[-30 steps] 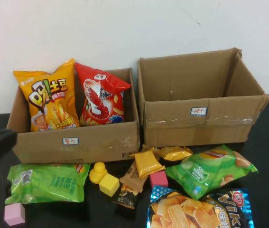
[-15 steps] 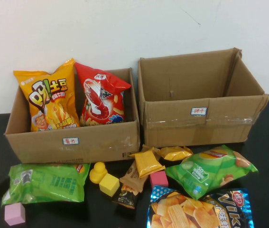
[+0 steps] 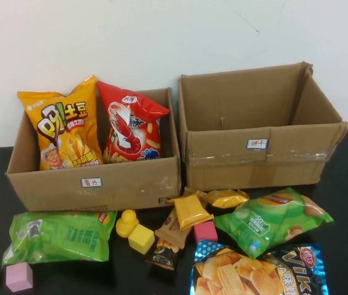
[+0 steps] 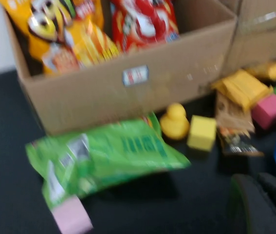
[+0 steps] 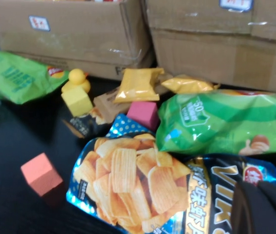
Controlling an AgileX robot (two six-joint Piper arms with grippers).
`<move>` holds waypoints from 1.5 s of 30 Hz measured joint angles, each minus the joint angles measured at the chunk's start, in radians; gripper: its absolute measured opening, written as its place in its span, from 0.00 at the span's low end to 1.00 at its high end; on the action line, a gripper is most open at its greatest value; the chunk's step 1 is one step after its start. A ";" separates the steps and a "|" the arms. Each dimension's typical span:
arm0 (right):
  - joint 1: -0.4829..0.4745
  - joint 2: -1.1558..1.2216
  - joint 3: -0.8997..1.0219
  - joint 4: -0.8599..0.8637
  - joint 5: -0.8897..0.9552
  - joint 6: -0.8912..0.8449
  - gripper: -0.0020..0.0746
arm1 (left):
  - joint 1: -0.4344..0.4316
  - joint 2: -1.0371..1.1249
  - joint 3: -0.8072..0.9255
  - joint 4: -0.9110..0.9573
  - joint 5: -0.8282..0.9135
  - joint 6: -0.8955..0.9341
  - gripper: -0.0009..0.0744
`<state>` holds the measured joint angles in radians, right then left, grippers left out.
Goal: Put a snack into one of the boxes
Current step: Pick up the potato chip
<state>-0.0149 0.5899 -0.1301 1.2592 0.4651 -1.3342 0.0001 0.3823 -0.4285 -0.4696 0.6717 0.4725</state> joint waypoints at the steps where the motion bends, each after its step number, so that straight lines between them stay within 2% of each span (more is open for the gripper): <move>1: 0.000 0.018 -0.004 0.005 0.005 -0.010 0.02 | 0.000 -0.012 0.009 0.000 0.014 -0.016 0.01; 16: 0.000 0.178 -0.127 0.032 0.091 -0.158 0.02 | 0.000 -0.205 0.095 -0.020 -0.052 -0.057 0.01; 21: 0.000 0.179 -0.159 0.057 0.096 -0.196 0.02 | 0.000 -0.102 0.018 -0.010 -0.021 -0.057 0.01; 25: 0.000 0.179 -0.160 0.059 0.096 -0.203 0.02 | -0.002 0.103 -0.138 0.114 0.071 -0.049 0.01; 28: 0.000 0.179 -0.160 0.059 0.099 -0.203 0.02 | -0.056 0.259 -0.250 0.214 0.150 -0.045 0.01; 32: 0.000 0.179 -0.160 0.064 0.099 -0.203 0.02 | -0.231 0.443 -0.363 0.408 0.248 -0.035 0.03; 34: 0.000 0.179 -0.160 0.077 0.106 -0.203 0.02 | -0.327 0.525 -0.383 0.539 0.274 -0.021 0.09; 36: 0.000 0.179 -0.160 0.086 0.119 -0.203 0.02 | -0.421 0.595 -0.388 0.647 0.285 -0.025 0.21; 37: 0.000 0.179 -0.160 0.089 0.128 -0.203 0.02 | -0.462 0.634 -0.390 0.699 0.285 -0.038 0.29; 38: 0.000 0.179 -0.160 0.091 0.144 -0.203 0.02 | -0.523 0.703 -0.390 0.780 0.263 -0.088 0.49; 40: 0.000 0.179 -0.160 0.091 0.156 -0.203 0.02 | -0.576 0.776 -0.391 0.858 0.224 -0.149 0.67; 42: 0.000 0.179 -0.160 0.091 0.159 -0.203 0.02 | -0.612 0.843 -0.391 0.921 0.193 -0.191 0.78; 45: 0.000 0.179 -0.160 0.091 0.161 -0.203 0.02 | -0.641 0.918 -0.391 0.988 0.135 -0.250 0.84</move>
<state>-0.0149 0.7685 -0.2901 1.3504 0.6265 -1.5371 -0.6409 1.3003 -0.8199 0.5185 0.8069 0.2227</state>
